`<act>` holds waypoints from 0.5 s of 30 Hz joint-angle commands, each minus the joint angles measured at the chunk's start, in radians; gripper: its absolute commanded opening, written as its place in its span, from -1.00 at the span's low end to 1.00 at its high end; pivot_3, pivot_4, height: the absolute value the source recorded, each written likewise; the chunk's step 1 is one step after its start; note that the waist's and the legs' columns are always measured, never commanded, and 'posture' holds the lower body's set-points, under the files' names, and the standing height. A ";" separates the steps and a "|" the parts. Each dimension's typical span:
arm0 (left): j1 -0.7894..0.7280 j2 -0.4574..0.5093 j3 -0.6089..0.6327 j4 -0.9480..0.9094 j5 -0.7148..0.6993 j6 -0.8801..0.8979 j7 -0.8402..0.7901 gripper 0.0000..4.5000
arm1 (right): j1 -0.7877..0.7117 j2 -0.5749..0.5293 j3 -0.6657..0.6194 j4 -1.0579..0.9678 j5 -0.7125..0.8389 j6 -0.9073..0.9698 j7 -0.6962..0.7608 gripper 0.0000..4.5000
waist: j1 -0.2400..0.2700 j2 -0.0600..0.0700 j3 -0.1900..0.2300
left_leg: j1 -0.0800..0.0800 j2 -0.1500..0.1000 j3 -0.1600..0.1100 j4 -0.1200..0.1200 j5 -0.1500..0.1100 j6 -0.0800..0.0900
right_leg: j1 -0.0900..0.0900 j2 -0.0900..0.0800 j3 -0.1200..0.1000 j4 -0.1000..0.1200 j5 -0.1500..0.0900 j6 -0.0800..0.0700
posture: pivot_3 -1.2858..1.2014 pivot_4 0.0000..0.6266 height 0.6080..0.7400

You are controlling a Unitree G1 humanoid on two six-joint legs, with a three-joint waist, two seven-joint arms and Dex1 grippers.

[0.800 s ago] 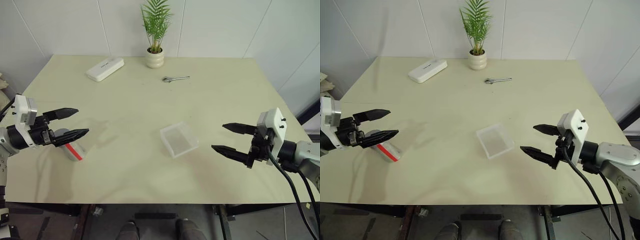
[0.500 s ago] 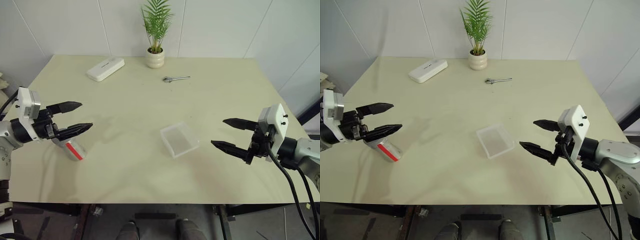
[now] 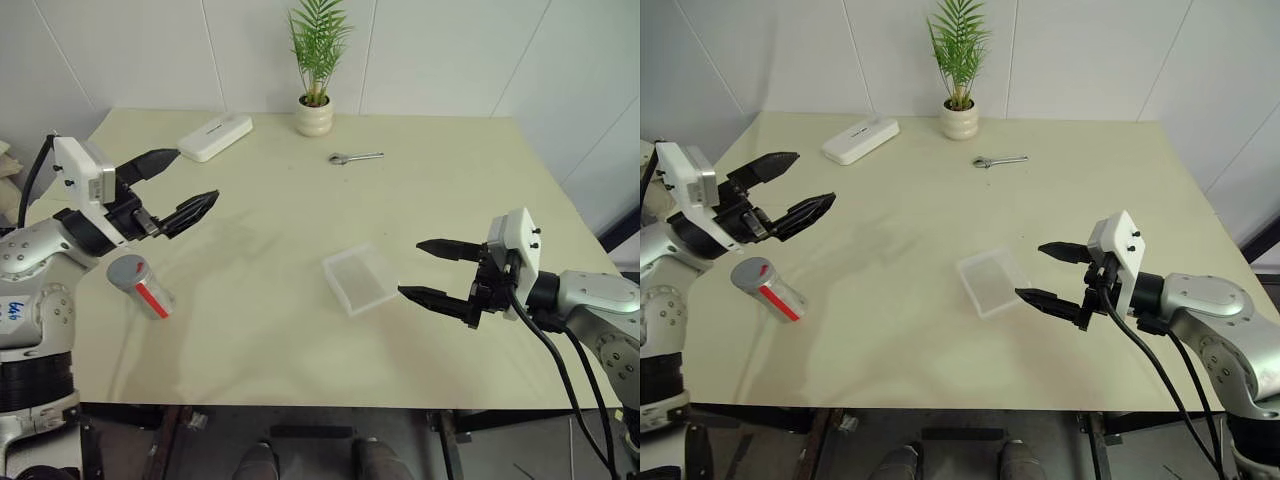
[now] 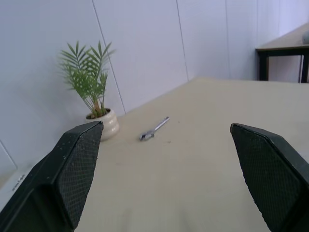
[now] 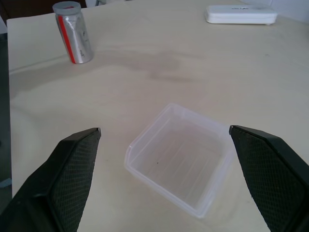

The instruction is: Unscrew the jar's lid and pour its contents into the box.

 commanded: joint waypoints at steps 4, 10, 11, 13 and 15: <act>0.120 -0.120 -0.020 -0.300 0.126 0.027 0.290 0.99 | -0.052 -0.027 0.027 0.072 -0.025 -0.048 0.135 1.00 | 0.001 0.000 0.000 | 0.000 0.000 0.000 0.001 0.000 0.000 | 0.000 0.000 0.000 0.001 0.000 0.000 | 0.03 -0.52 1.00; 0.178 -0.247 -0.038 -0.453 0.248 0.116 0.547 0.99 | -0.111 -0.039 0.071 0.167 -0.049 -0.111 0.298 1.00 | 0.005 0.000 0.000 | 0.000 0.000 0.000 0.006 0.000 0.000 | 0.002 0.001 0.000 0.001 0.002 0.002 | 0.03 -0.52 1.00; 0.187 -0.267 -0.040 -0.471 0.266 0.125 0.578 0.99 | -0.112 -0.046 0.074 0.175 -0.051 -0.126 0.332 1.00 | 0.005 0.000 0.000 | 0.000 -0.001 0.000 0.006 0.000 0.000 | 0.003 0.000 0.000 0.000 0.003 0.002 | 0.03 -0.52 1.00; 0.196 -0.293 -0.051 -0.488 0.297 0.146 0.621 0.99 | -0.125 -0.048 0.081 0.194 -0.056 -0.139 0.371 1.00 | 0.005 0.000 0.000 | 0.000 -0.001 0.000 0.007 0.000 0.000 | 0.004 0.000 0.000 -0.001 0.003 0.003 | 0.03 -0.52 1.00; 0.243 -0.334 -0.086 -0.530 0.345 0.172 0.673 0.99 | -0.157 -0.051 0.087 0.220 -0.048 -0.132 0.412 1.00 | 0.005 0.000 0.000 | 0.000 -0.001 0.000 0.007 0.000 0.000 | 0.003 0.000 0.000 0.000 0.003 0.003 | 0.03 -0.52 1.00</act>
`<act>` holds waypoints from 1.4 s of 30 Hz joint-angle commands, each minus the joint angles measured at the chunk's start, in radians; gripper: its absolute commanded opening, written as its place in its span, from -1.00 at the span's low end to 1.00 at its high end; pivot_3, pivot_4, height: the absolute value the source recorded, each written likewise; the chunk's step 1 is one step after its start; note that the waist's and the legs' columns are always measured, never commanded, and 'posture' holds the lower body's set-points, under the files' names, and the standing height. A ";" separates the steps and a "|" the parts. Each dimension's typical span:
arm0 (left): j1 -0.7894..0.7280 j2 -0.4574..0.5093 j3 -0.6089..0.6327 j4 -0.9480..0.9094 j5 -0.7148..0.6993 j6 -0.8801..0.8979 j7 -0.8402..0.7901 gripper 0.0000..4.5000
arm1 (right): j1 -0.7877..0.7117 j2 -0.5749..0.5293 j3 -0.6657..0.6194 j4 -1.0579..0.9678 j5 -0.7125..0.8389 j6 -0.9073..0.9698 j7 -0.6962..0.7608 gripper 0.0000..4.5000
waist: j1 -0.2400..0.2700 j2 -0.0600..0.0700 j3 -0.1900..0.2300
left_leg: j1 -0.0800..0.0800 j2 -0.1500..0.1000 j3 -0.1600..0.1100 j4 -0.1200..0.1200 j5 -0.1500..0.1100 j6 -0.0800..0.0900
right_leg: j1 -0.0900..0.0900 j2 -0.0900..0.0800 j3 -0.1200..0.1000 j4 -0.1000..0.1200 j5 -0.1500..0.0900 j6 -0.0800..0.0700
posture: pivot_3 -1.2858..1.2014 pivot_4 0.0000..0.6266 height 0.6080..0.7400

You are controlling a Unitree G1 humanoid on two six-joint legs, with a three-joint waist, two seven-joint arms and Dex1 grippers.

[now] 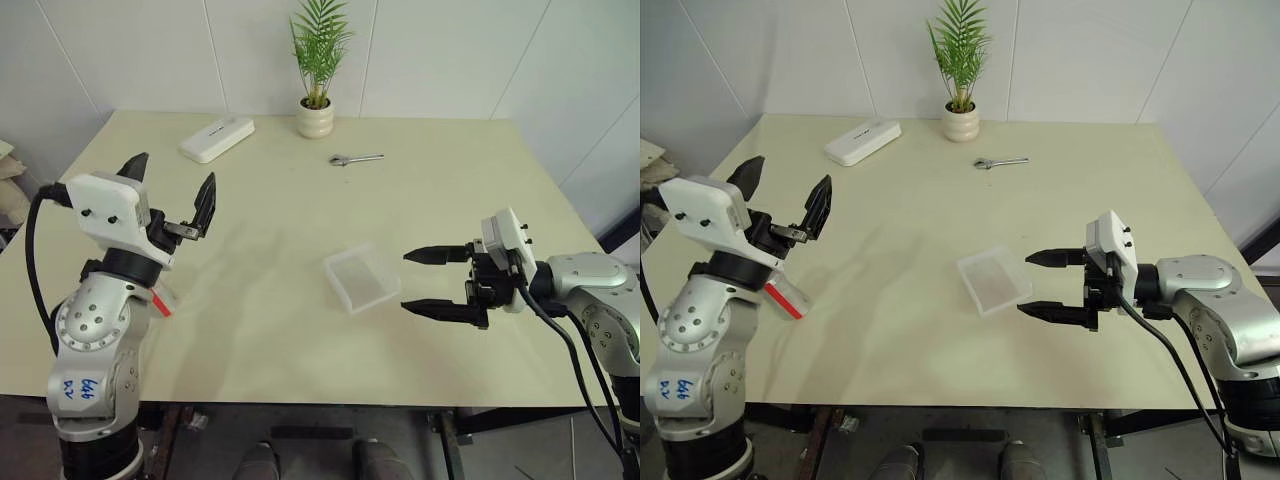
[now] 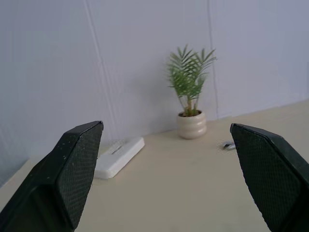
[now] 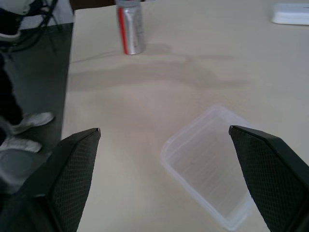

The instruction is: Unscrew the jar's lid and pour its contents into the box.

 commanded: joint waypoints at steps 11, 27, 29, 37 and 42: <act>0.285 -0.228 -0.199 -0.165 0.291 -0.065 0.234 0.99 | -0.158 0.036 0.066 0.144 -0.071 -0.073 0.121 1.00 | 0.000 0.000 0.000 | 0.000 0.000 0.001 0.002 0.000 0.000 | 0.001 0.000 0.001 -0.001 0.000 0.000 | 0.03 -0.52 1.00; 0.501 -0.440 -0.179 -0.113 0.386 -0.249 0.342 0.99 | -0.155 0.065 0.074 0.140 -0.093 -0.075 0.125 1.00 | 0.000 0.000 0.000 | 0.000 0.000 0.001 0.005 -0.001 0.001 | 0.005 0.000 0.002 -0.007 -0.006 -0.015 | 0.03 -0.52 1.00; 0.520 -0.458 -0.186 -0.110 0.399 -0.261 0.353 0.99 | -0.155 0.063 0.073 0.144 -0.095 -0.080 0.129 1.00 | -0.001 0.000 0.000 | 0.000 0.000 0.001 0.006 -0.001 0.001 | 0.005 0.000 0.002 -0.007 -0.006 -0.015 | 0.03 -0.52 1.00; 0.540 -0.509 -0.157 -0.077 0.327 -0.241 0.382 0.99 | -0.159 0.065 0.072 0.152 -0.098 -0.089 0.129 1.00 | -0.001 0.000 0.000 | 0.000 0.000 0.001 0.007 -0.002 0.001 | 0.005 0.000 0.002 -0.008 -0.006 -0.015 | 0.03 -0.52 1.00; 0.530 -0.497 -0.146 -0.056 0.287 -0.229 0.393 0.99 | -0.163 0.064 0.073 0.156 -0.101 -0.089 0.128 1.00 | -0.001 0.000 0.000 | 0.000 0.000 0.001 0.009 -0.003 0.002 | 0.005 0.000 0.002 -0.008 -0.006 -0.015 | 0.03 -0.52 1.00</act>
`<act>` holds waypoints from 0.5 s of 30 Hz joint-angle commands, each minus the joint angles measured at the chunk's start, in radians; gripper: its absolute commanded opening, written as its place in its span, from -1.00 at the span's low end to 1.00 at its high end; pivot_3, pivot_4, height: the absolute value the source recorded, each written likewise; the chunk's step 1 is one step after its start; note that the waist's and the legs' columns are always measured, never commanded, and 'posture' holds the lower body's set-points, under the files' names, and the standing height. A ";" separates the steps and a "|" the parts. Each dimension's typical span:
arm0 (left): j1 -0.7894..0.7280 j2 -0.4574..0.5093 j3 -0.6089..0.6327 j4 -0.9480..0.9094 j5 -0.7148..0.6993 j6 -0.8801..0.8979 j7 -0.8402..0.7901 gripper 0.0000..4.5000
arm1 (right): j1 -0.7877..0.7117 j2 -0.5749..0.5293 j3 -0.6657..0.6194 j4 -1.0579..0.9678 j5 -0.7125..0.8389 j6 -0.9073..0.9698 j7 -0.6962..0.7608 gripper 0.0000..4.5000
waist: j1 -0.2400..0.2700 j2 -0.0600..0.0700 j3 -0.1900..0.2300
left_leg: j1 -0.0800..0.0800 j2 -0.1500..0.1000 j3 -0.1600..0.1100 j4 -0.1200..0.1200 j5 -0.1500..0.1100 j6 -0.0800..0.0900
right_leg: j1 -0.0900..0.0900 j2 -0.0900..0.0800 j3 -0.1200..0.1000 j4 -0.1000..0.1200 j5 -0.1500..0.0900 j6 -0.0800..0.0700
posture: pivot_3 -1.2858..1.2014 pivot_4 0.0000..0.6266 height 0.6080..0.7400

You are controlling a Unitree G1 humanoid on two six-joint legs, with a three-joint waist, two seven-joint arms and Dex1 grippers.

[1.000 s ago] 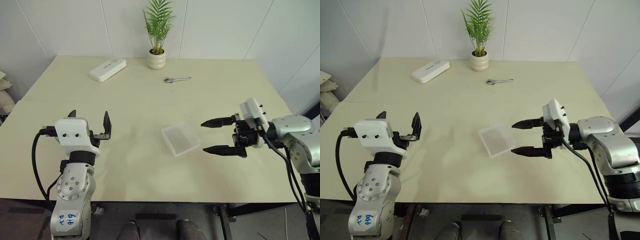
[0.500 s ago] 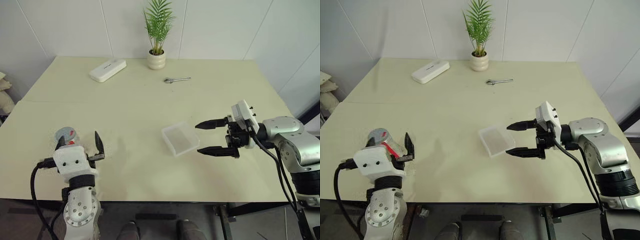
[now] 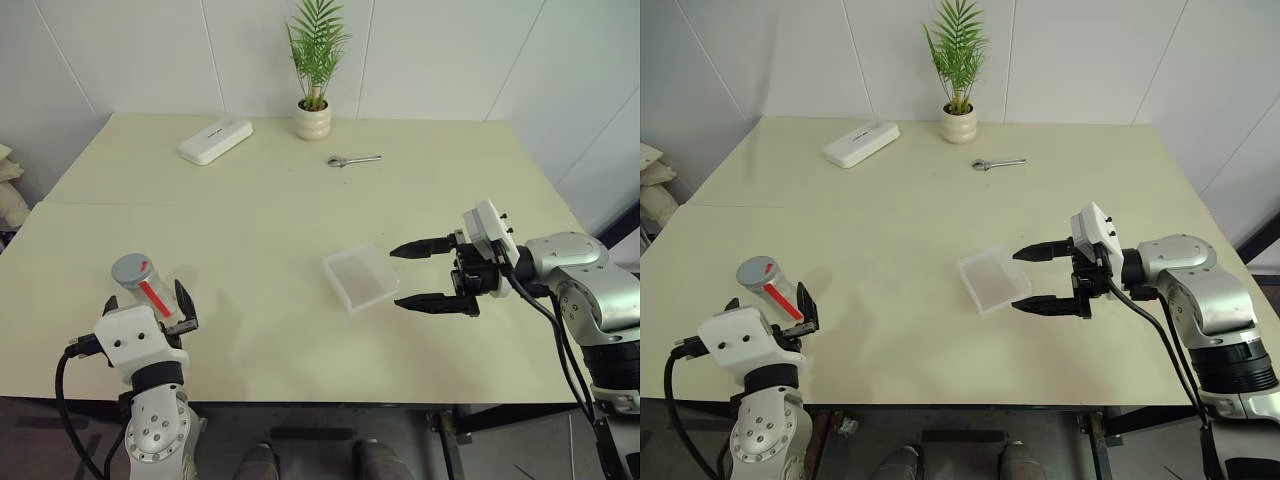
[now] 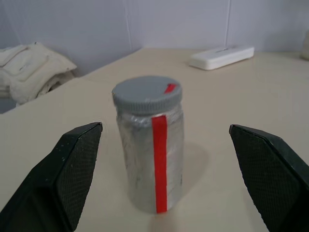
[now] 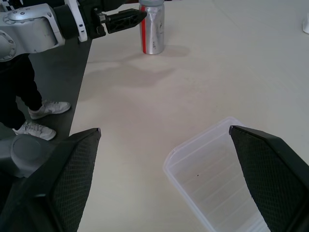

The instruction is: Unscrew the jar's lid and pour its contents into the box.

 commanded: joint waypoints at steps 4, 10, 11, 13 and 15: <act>-0.015 -0.044 0.014 0.014 -0.034 -0.008 0.015 0.99 | -0.014 -0.005 -0.022 -0.015 -0.003 -0.011 0.004 1.00 | 0.000 0.000 0.000 | 0.000 0.000 0.000 0.001 -0.001 0.000 | 0.001 0.000 0.000 -0.001 0.000 0.000 | 0.03 -0.52 1.00; -0.080 -0.022 0.057 0.073 -0.072 0.010 0.022 0.99 | -0.018 -0.003 -0.018 -0.015 -0.009 -0.007 0.002 1.00 | 0.001 0.000 0.000 | 0.000 0.000 0.000 0.001 -0.001 0.000 | 0.001 0.000 0.000 -0.001 0.000 0.000 | 0.03 -0.52 1.00; -0.087 -0.017 0.058 0.084 -0.071 0.004 0.019 0.99 | -0.020 -0.002 -0.018 -0.015 -0.009 -0.007 0.000 1.00 | 0.000 0.000 0.000 | 0.000 0.000 0.000 0.001 -0.001 0.000 | 0.001 0.000 0.000 -0.001 0.000 0.000 | 0.03 -0.52 1.00; -0.102 -0.012 0.061 0.105 -0.071 -0.008 0.013 0.99 | -0.018 -0.002 -0.019 -0.020 -0.007 -0.004 -0.003 1.00 | 0.000 0.000 0.000 | 0.000 0.000 0.000 0.001 -0.001 0.000 | 0.001 0.000 0.000 -0.002 0.000 0.000 | 0.03 -0.52 1.00; -0.115 -0.014 0.063 0.118 -0.073 -0.016 0.012 0.99 | -0.016 -0.002 -0.019 -0.025 -0.006 -0.002 -0.004 1.00 | 0.000 0.000 0.000 | 0.000 0.000 0.000 0.001 -0.002 0.000 | 0.001 0.000 0.000 -0.001 0.000 0.000 | 0.03 -0.52 1.00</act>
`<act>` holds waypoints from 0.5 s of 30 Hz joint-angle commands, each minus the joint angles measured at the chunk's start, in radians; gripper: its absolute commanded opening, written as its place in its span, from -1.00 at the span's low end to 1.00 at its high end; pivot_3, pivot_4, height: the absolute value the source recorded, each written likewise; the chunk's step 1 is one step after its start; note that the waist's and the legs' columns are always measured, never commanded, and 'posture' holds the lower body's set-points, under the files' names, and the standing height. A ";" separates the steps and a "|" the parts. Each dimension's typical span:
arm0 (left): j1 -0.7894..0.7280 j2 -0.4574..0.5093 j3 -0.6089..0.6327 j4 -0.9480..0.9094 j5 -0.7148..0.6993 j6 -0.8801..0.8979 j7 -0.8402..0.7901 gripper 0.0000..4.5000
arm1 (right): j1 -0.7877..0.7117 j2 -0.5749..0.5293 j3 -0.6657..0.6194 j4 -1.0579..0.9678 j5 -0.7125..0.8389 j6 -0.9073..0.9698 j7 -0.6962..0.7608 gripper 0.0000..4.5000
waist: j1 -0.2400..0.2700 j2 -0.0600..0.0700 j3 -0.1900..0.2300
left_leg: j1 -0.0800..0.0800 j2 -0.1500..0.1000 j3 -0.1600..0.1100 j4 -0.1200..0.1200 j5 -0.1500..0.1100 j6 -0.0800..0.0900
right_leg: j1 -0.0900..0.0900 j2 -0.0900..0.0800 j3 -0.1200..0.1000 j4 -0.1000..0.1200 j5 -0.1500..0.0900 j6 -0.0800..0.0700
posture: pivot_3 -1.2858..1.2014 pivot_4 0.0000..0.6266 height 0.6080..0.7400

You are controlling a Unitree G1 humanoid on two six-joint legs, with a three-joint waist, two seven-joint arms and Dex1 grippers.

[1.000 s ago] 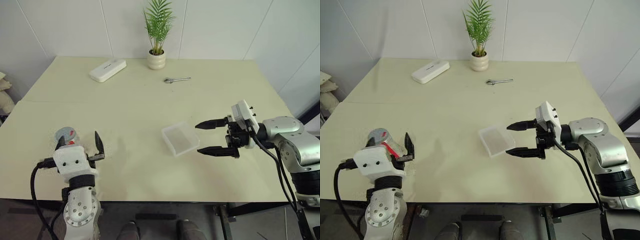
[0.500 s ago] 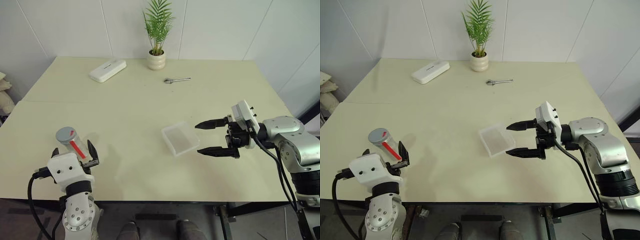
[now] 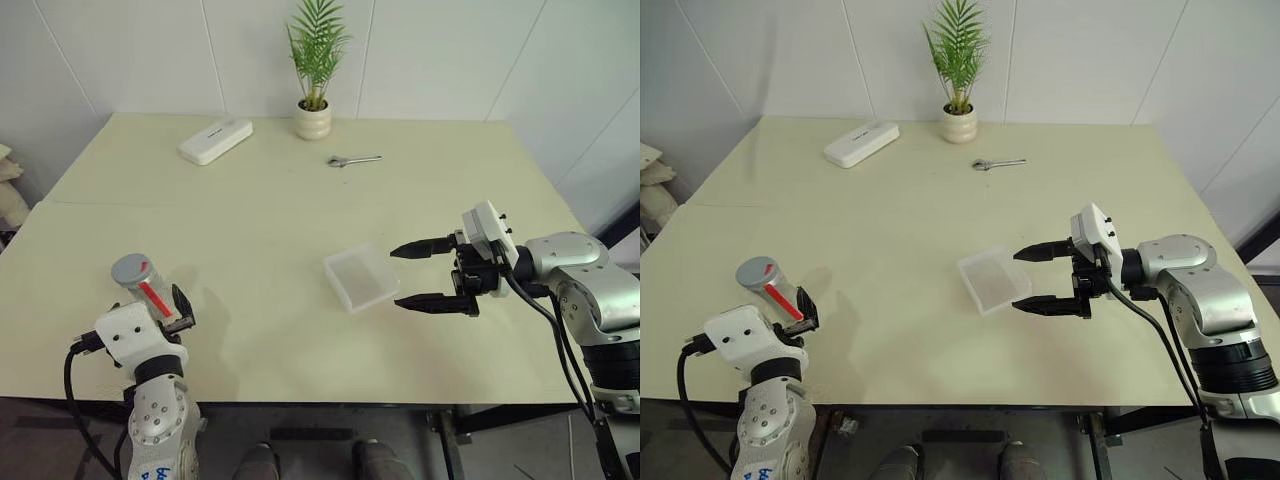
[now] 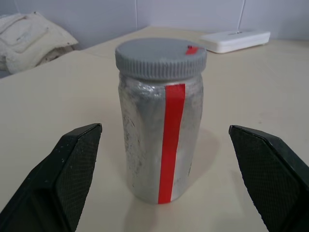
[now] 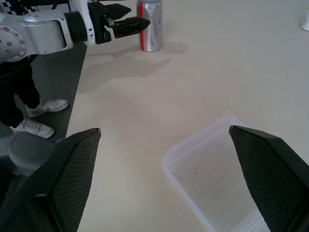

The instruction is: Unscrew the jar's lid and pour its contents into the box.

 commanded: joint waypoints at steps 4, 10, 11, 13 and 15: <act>-0.031 -0.011 0.018 0.018 -0.006 -0.044 -0.002 0.99 | -0.009 -0.006 -0.023 -0.033 0.007 -0.001 -0.005 1.00 | 0.000 0.000 0.000 | 0.000 0.000 0.000 0.000 -0.001 0.000 | 0.000 0.000 0.000 0.000 0.000 0.000 | 0.03 -0.52 1.00; -0.098 -0.004 0.045 0.072 -0.015 -0.059 0.003 0.99 | -0.009 -0.008 -0.023 -0.031 0.008 0.001 -0.003 1.00 | 0.000 0.000 0.000 | 0.000 0.000 0.000 0.001 -0.001 0.000 | 0.001 0.000 0.000 0.000 0.000 0.000 | 0.03 -0.52 1.00; -0.110 -0.001 0.050 0.085 -0.013 -0.067 0.004 0.99 | -0.011 -0.007 -0.023 -0.030 0.008 0.001 -0.004 1.00 | -0.001 0.000 0.000 | 0.000 0.000 0.000 0.001 -0.001 0.000 | 0.001 0.000 0.000 0.000 0.000 0.000 | 0.03 -0.52 1.00; -0.129 0.001 0.061 0.101 -0.016 -0.075 0.008 0.99 | -0.012 -0.007 -0.022 -0.027 0.006 0.000 -0.002 1.00 | 0.001 0.000 0.000 | 0.000 0.000 0.000 0.001 -0.001 0.000 | 0.001 0.000 0.000 0.000 0.000 0.000 | 0.03 -0.52 1.00; -0.140 0.001 0.066 0.110 -0.020 -0.077 0.007 0.99 | -0.011 -0.008 -0.021 -0.027 0.005 -0.001 -0.003 1.00 | 0.000 0.000 0.000 | 0.000 0.000 0.000 0.001 -0.001 0.000 | 0.001 0.000 0.000 0.000 0.000 0.001 | 0.03 -0.52 1.00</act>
